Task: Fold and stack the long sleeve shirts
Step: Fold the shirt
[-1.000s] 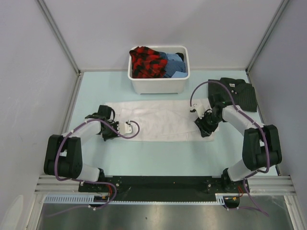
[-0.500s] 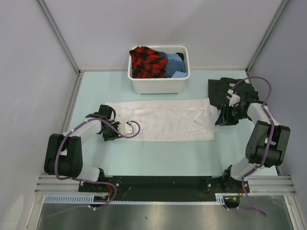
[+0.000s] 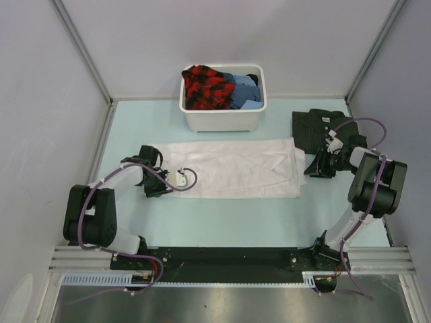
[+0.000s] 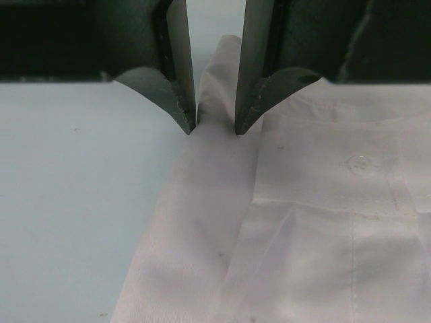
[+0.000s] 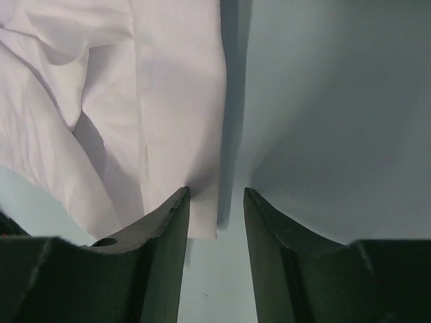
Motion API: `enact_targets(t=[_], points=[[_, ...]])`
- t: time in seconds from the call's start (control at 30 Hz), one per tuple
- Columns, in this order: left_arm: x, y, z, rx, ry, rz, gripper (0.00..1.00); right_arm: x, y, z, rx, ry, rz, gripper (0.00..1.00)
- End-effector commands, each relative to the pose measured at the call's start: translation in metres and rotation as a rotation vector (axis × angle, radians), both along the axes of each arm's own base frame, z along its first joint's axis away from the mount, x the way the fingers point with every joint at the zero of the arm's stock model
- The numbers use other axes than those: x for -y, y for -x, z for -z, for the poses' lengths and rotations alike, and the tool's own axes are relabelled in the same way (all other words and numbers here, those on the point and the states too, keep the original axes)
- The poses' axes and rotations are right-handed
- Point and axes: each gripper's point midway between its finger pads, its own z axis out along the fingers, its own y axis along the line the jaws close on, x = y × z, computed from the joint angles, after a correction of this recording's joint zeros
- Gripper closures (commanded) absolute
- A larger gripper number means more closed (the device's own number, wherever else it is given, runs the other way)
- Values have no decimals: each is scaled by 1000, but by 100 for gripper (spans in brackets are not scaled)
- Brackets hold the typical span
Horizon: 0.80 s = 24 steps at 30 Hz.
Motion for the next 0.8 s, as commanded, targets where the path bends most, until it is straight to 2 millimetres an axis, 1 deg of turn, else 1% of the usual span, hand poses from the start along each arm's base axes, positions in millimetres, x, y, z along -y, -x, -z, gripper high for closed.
enact_targets(t=[0.0,0.07,0.13,0.23,0.27,0.33,0.37,0.4,0.43,0.47,0.5,0.53,0.57,0.63,0.73,0.77], points=[[5,-4,-7,-6,15,-1,65,-10,-9,7,47,-91,-39,56],[4,-6,-8,-4,8,-4,65,-16,-7,10,30,-141,-43,57],[4,-7,-8,-4,7,-7,65,-21,-4,10,21,-180,-53,57],[5,-9,-10,-7,11,-8,66,-30,5,6,-6,-246,-69,62],[5,-8,-9,-13,11,-9,66,-32,11,6,-34,-260,-68,72],[5,-10,-12,-12,11,-11,71,-29,15,4,-40,-259,-68,85],[6,-7,-12,-22,15,-8,73,-26,19,4,-62,-248,-58,100],[7,-6,-14,-23,21,1,75,-21,21,3,-67,-228,-47,100],[8,-4,-15,-28,25,9,79,-12,24,4,-80,-194,-27,100],[10,2,-16,-41,35,26,81,-10,31,3,-105,-195,-25,100],[11,4,-19,-36,39,34,84,-6,34,1,-106,-174,-22,100],[12,7,-19,-41,44,41,87,3,38,3,-123,-142,0,100],[14,12,-20,-55,45,58,88,6,43,3,-139,-130,7,100],[18,19,-21,-60,53,76,91,19,44,-1,-130,-79,32,100],[30,29,-21,-74,67,110,92,41,47,-1,-145,6,68,100],[37,32,-21,-76,73,124,93,48,49,-1,-150,23,77,100]])
